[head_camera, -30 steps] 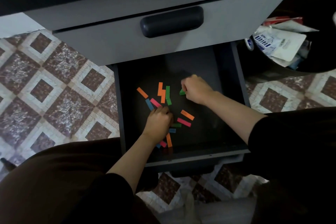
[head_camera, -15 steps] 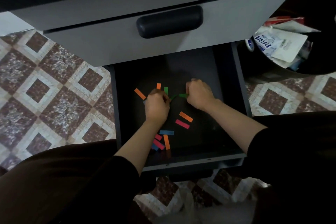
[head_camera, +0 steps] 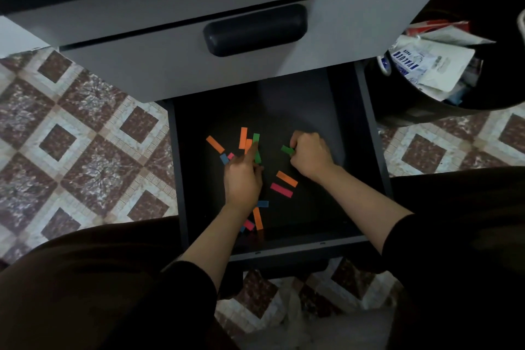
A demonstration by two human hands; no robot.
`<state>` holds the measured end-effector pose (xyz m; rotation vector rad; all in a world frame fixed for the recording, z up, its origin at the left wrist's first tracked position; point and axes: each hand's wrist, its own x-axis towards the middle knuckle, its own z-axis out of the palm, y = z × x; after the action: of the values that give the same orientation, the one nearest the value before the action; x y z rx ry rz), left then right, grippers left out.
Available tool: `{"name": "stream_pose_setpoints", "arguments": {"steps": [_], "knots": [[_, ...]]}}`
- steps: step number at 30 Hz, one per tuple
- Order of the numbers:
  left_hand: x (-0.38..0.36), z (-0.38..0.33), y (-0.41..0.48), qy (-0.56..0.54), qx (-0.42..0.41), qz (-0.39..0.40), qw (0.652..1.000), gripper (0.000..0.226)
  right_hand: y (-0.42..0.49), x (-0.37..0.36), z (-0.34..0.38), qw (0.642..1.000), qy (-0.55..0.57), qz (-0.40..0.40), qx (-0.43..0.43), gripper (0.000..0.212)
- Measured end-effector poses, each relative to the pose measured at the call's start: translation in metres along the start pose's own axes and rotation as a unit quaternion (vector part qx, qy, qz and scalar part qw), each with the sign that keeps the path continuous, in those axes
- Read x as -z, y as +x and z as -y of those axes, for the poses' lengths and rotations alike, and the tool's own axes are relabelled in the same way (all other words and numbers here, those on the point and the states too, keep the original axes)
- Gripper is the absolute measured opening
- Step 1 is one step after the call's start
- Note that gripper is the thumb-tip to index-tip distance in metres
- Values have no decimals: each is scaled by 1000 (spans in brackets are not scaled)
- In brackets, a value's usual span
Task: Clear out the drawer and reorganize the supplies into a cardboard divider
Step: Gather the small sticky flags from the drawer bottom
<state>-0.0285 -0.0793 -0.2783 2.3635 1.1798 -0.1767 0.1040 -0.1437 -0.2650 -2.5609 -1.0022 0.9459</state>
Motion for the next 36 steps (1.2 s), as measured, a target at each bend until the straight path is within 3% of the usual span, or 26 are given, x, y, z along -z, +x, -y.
{"name": "stream_pose_setpoints", "arguments": {"steps": [3,9,14,17,23,26,28,32,36], "knots": [[-1,-2,0,109,3,42,993,57,0,-2,-1,1000,1,2,0,23],[1,-2,1,199,-55,77,975,69,1,-2,-2,1000,9,10,-3,23],[5,7,-8,163,-141,70,974,53,0,-2,-5,999,33,8,-6,21],[3,12,-6,68,-80,11,994,37,0,-2,-6,999,50,10,-7,23],[6,10,-1,192,-51,99,975,65,-1,-4,-8,998,60,13,-6,22],[11,12,2,139,-20,85,986,67,0,-3,-8,998,63,13,-6,23],[12,12,1,18,24,36,999,55,0,-3,-8,998,64,13,-7,26],[9,0,4,-210,152,6,966,23,0,-4,-8,998,54,10,-6,28],[0,-8,8,-234,169,50,956,12,0,-3,-8,999,49,11,-8,27]]}}
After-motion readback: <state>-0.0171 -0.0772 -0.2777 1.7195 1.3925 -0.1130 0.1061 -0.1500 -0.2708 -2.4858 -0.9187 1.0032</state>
